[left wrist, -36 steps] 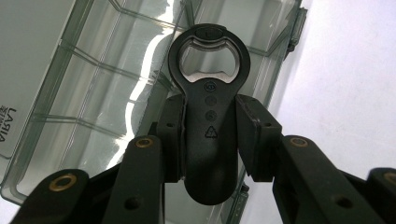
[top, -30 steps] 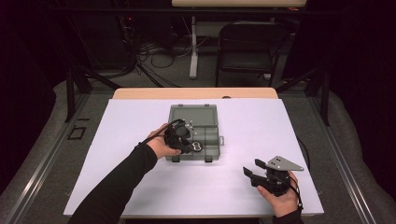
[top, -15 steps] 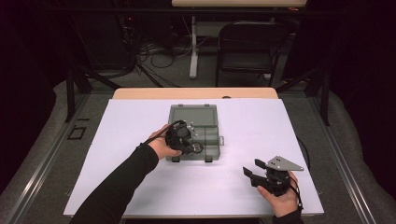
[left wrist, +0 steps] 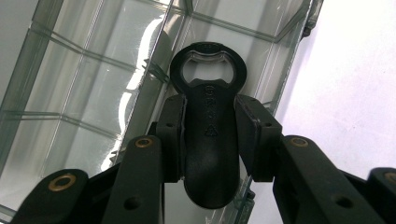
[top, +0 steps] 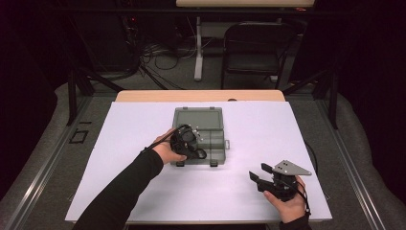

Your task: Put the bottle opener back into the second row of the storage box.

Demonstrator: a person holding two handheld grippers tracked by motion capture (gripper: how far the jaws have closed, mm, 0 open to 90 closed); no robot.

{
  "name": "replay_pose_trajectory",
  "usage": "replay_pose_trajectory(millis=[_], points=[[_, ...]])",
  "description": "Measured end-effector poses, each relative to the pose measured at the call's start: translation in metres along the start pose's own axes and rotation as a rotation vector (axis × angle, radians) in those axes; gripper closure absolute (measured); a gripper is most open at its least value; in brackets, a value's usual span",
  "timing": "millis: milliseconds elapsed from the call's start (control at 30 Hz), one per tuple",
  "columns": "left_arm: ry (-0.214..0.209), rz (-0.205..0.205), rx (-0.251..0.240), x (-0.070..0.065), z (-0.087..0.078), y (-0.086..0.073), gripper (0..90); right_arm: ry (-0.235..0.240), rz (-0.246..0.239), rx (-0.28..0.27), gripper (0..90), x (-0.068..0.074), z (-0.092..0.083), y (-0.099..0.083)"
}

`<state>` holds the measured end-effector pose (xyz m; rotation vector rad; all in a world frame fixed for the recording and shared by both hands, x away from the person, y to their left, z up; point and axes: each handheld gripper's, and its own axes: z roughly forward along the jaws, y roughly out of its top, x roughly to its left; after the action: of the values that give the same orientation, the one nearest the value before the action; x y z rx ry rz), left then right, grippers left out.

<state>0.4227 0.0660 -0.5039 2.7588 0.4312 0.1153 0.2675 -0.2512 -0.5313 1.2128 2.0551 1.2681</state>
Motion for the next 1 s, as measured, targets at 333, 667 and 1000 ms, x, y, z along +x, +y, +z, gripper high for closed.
replay_pose_trajectory(millis=[333,667,1000], points=[[0.017,-0.032,-0.063,0.0,-0.016,-0.004,57.1,-0.002,-0.003,-0.01,40.9,0.001,0.001,0.0],[0.049,-0.084,-0.107,-0.002,-0.033,-0.011,50.2,-0.002,-0.005,0.004,40.9,0.001,0.001,0.0],[0.046,-0.144,-0.17,-0.006,-0.045,-0.027,49.2,0.0,-0.005,0.016,40.8,0.003,0.003,0.0]])
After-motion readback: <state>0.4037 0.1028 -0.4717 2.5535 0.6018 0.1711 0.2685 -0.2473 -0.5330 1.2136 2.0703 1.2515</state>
